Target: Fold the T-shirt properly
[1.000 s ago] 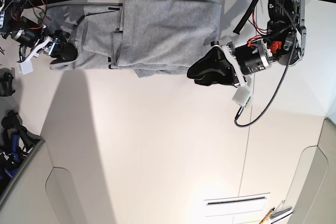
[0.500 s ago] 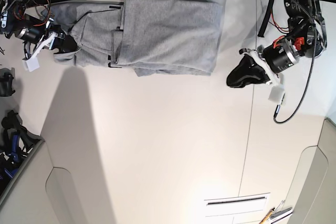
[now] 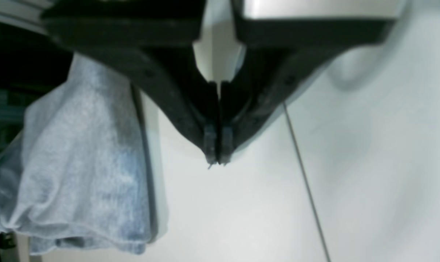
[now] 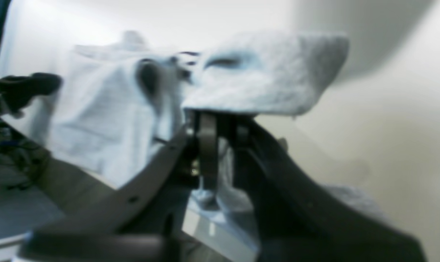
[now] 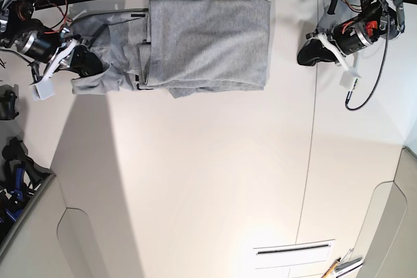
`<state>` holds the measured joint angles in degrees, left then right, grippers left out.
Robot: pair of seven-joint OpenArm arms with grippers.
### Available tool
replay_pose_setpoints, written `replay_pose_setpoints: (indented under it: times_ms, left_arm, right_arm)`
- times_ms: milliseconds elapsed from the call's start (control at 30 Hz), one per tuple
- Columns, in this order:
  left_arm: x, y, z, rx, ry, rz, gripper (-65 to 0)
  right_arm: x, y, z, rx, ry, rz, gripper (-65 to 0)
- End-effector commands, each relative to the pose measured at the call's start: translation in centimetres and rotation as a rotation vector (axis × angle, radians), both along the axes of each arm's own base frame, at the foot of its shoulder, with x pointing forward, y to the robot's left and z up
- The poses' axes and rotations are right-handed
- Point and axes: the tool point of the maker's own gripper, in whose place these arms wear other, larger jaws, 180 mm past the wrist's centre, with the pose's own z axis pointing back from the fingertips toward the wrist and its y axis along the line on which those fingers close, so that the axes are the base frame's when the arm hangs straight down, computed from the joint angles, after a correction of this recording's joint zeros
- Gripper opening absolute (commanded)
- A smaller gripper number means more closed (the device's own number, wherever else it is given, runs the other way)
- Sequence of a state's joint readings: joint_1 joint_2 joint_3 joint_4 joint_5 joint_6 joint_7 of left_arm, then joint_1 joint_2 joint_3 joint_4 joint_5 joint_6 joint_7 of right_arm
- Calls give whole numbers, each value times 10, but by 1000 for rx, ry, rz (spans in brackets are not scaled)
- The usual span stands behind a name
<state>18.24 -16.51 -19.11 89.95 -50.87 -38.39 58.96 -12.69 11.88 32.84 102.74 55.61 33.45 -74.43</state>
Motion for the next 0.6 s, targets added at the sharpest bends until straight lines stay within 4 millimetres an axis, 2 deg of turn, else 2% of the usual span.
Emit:
replay_pose_setpoints:
  times_ms: [0, 267, 567]
  left_arm:
    - [-3, 6, -2, 27, 20, -8, -650]
    - [-3, 5, -2, 21, 19, -6, -650]
    - [-3, 5, -2, 20, 19, -6, -650]
  right_arm:
    - [10, 10, 19, 46, -82, 4, -650]
    - [12, 86, 43, 267, -157, 43, -650]
    - [-2, 184, 55, 400, -144, 270, -650]
